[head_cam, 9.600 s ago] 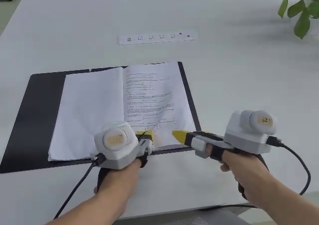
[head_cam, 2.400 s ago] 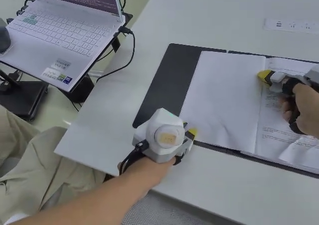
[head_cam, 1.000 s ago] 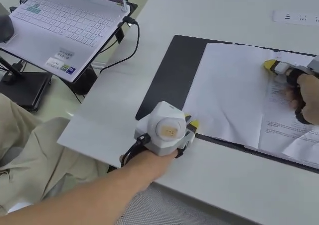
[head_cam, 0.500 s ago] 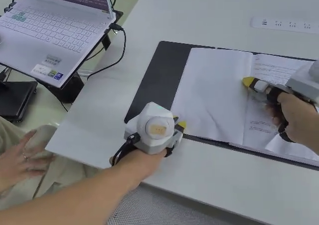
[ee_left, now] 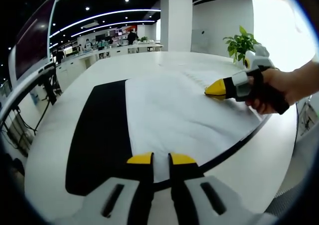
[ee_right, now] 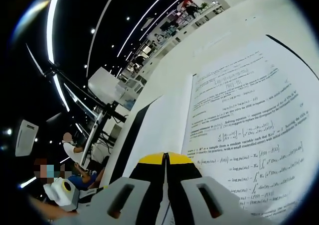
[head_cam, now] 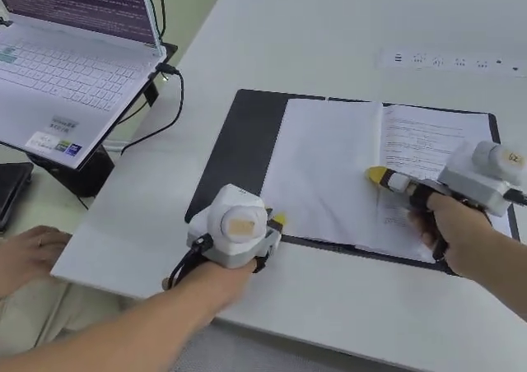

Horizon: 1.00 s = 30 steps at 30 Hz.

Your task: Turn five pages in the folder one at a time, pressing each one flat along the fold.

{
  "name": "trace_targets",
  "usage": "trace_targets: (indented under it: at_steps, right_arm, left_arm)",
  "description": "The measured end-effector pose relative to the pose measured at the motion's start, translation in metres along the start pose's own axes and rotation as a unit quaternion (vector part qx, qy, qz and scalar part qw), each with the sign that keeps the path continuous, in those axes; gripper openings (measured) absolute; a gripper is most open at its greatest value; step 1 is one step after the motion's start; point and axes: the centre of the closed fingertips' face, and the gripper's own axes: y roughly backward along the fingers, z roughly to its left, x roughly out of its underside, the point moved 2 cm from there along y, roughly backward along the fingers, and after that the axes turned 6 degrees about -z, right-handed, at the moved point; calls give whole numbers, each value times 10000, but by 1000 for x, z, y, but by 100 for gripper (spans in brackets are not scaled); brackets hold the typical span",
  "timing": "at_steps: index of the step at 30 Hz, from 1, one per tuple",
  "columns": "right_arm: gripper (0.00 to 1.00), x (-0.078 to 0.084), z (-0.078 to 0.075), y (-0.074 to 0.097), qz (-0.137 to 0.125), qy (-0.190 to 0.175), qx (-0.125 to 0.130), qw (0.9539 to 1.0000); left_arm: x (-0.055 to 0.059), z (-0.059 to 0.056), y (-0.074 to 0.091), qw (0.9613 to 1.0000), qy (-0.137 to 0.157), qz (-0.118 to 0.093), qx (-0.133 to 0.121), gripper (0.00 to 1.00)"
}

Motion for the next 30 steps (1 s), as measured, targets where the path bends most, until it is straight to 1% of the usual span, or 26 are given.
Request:
trace_targets:
  at_steps: [7,14,18,22,24,26,28,30]
  right_arm:
    - [0,23,6,16,224,100,-57,9997]
    - [0,38,10,28,288,114,-53,9995]
    - [0,53,26,43,365,134,-68,9992]
    - [0,65,29,53,477,133,-99,9987]
    - [0,68,29,57,488,87,-93,9987]
    - [0,72,29,60,517,-46,-75,9986]
    - [0,77,31,65,581,-65,-76,9983]
    - [0,87,35,71,821,-242,-122,9963]
  left_arm:
    - [0,0,0,10000,21,-19,-4,10]
    - [1,0,0,10000,-28,-16,18,10]
    - [1,0,0,10000,-48,-19,22,10]
    - [1,0,0,9999,-88,-20,45,10]
    - [1,0,0,9999,-102,-25,51,10]
    - [1,0,0,9999,-105,-20,50,10]
    - [1,0,0,10000,-83,-8,43,10]
    - [0,0,0,10000,-32,5,33,10]
